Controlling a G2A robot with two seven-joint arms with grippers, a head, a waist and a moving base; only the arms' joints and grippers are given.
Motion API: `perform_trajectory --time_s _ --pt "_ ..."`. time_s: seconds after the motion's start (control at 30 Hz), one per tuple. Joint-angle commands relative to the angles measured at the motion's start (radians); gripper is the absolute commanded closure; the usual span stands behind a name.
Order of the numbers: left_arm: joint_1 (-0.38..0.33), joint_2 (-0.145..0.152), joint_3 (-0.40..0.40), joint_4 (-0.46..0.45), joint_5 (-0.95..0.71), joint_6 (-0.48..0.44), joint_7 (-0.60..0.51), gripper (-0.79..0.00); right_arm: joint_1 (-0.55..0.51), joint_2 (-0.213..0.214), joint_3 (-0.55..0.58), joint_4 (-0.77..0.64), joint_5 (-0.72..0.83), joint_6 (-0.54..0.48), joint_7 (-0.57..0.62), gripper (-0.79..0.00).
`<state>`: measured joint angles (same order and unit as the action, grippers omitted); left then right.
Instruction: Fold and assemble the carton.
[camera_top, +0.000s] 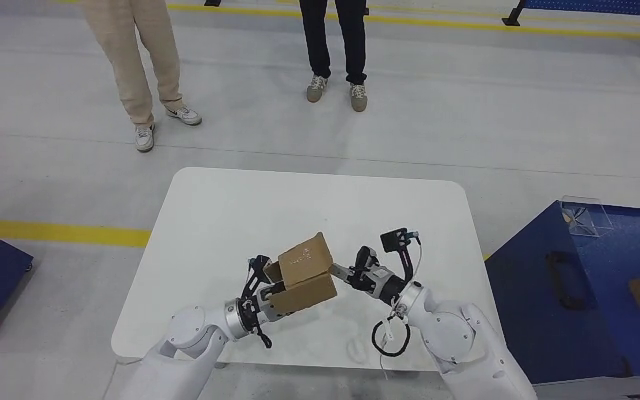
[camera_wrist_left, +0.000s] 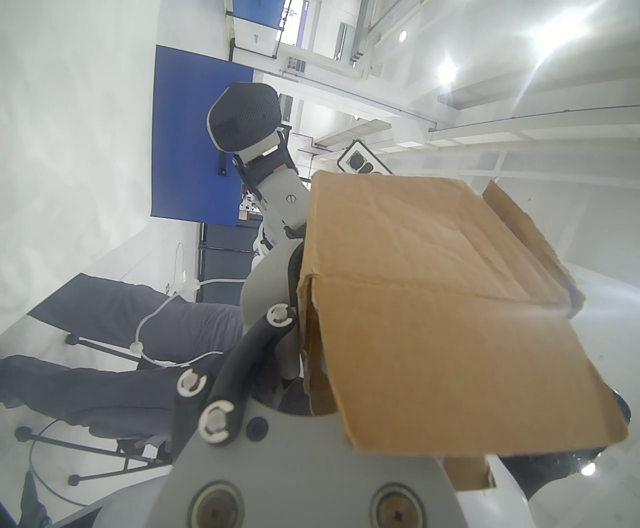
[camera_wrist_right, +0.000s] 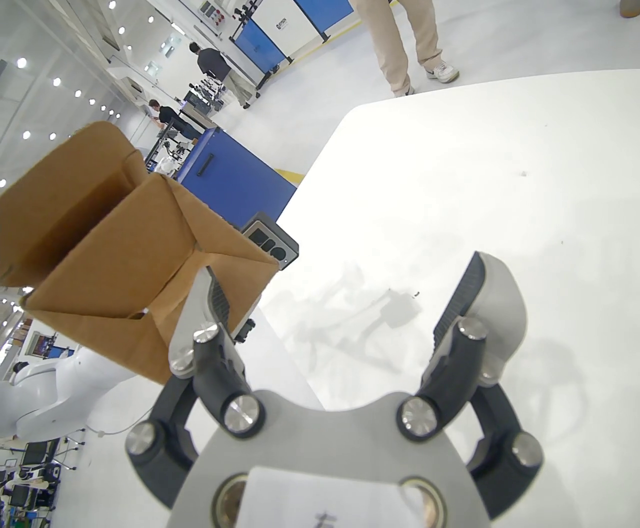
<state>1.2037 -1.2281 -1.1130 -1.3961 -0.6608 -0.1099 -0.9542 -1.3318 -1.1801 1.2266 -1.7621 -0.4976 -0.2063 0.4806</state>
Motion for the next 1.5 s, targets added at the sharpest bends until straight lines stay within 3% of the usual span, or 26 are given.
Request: perform_trajectory --time_s 0.0,0.23,0.47,0.6,1.07,1.13,1.23,1.37,1.43,1.47 --pt "0.0 0.0 0.001 0.0 0.0 -0.001 0.001 0.0 0.003 -0.001 -0.005 0.0 0.0 0.0 -0.001 -0.785" --pt "-0.005 -0.003 0.005 0.014 -0.017 -0.002 0.005 0.0 -0.003 -0.002 0.047 0.001 0.074 -0.033 -0.109 -0.785" --pt "-0.032 -0.013 0.027 0.043 -0.031 -0.013 0.028 0.0 -0.078 0.002 0.208 -0.013 0.055 -0.128 -0.447 -0.785" --pt "-0.032 -0.013 0.027 0.043 -0.031 -0.013 0.028 0.0 -0.104 0.003 0.272 -0.005 0.033 -0.168 -0.556 -0.785" --pt "-0.031 -0.013 0.026 0.042 -0.025 -0.01 0.039 0.0 -0.106 0.003 0.274 -0.004 0.03 -0.171 -0.558 -0.785" --pt "-0.023 -0.014 0.038 -0.014 0.033 0.042 0.155 0.0 -0.106 0.003 0.274 -0.004 0.03 -0.171 -0.558 -0.785" --pt "0.028 -0.021 0.081 -0.194 0.051 0.269 0.38 0.0 -0.106 0.003 0.274 -0.004 0.03 -0.171 -0.558 -0.785" --pt "0.14 -0.052 0.162 -0.429 -0.054 0.582 0.901 0.0 -0.106 0.003 0.274 -0.004 0.03 -0.171 -0.558 -0.785" --pt "0.175 -0.081 0.216 -0.492 -0.195 0.655 1.162 0.0 -0.106 0.003 0.274 -0.004 0.03 -0.171 -0.558 -0.785" --pt "0.184 -0.097 0.238 -0.509 -0.272 0.649 1.268 0.0 -0.106 0.003 0.274 -0.004 0.03 -0.171 -0.558 -0.785"
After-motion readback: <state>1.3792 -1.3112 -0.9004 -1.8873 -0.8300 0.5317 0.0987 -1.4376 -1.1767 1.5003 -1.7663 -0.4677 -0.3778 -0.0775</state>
